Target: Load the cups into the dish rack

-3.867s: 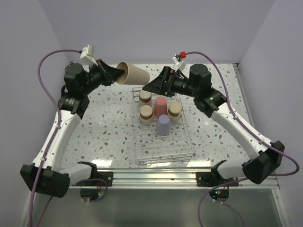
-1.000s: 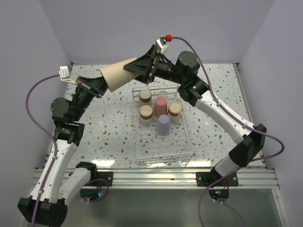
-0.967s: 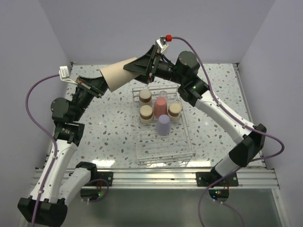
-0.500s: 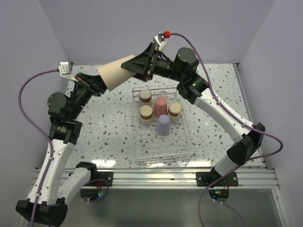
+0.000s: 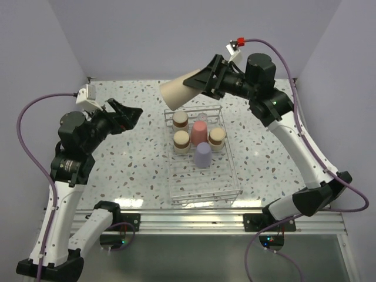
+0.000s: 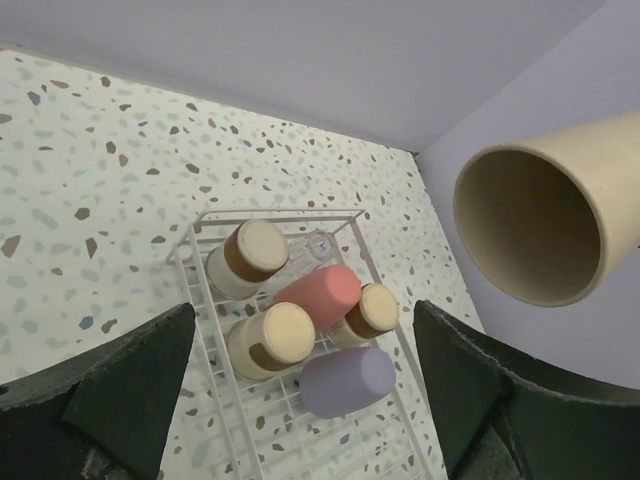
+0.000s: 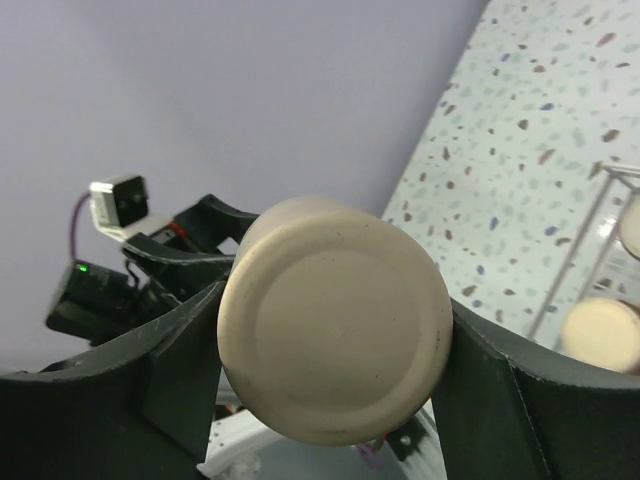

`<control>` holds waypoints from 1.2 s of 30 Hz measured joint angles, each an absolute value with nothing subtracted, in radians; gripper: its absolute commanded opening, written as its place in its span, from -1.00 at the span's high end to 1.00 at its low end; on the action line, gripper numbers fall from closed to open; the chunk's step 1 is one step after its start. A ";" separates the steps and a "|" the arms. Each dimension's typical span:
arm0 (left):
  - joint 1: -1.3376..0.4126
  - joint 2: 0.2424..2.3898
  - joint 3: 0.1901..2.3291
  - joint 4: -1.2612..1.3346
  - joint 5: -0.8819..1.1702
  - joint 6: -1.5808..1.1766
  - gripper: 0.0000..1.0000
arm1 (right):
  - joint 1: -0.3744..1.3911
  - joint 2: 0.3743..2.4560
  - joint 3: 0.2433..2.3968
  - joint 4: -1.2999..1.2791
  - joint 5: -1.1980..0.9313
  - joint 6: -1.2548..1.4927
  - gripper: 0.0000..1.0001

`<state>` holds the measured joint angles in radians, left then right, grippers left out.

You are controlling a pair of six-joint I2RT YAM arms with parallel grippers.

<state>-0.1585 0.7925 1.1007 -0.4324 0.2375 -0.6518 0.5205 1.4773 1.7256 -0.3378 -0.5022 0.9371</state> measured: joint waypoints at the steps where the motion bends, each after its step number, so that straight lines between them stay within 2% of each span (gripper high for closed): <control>1: -0.159 0.789 1.107 -0.450 0.231 -0.642 -0.86 | 0.517 1.467 1.726 -0.365 -0.490 0.912 1.00; 8: -0.159 0.802 1.203 -0.569 0.182 -0.569 -0.87 | 0.546 1.393 1.726 -0.622 -0.343 0.624 1.00; 11: -0.159 0.820 1.235 -0.587 0.174 -0.544 -0.86 | 0.624 1.341 1.699 -0.729 -0.202 0.498 1.00; 17: -0.159 0.887 1.284 -0.595 0.167 -0.510 -0.86 | 0.862 1.210 1.518 -0.845 -0.006 0.389 1.00; 23: -0.159 0.970 1.307 -0.593 0.171 -0.496 -0.82 | 0.893 1.164 1.343 -0.892 0.172 0.337 1.00; 36: -0.159 0.987 1.311 -0.590 0.178 -0.493 -0.79 | 0.905 1.213 1.225 -0.793 0.163 0.304 1.00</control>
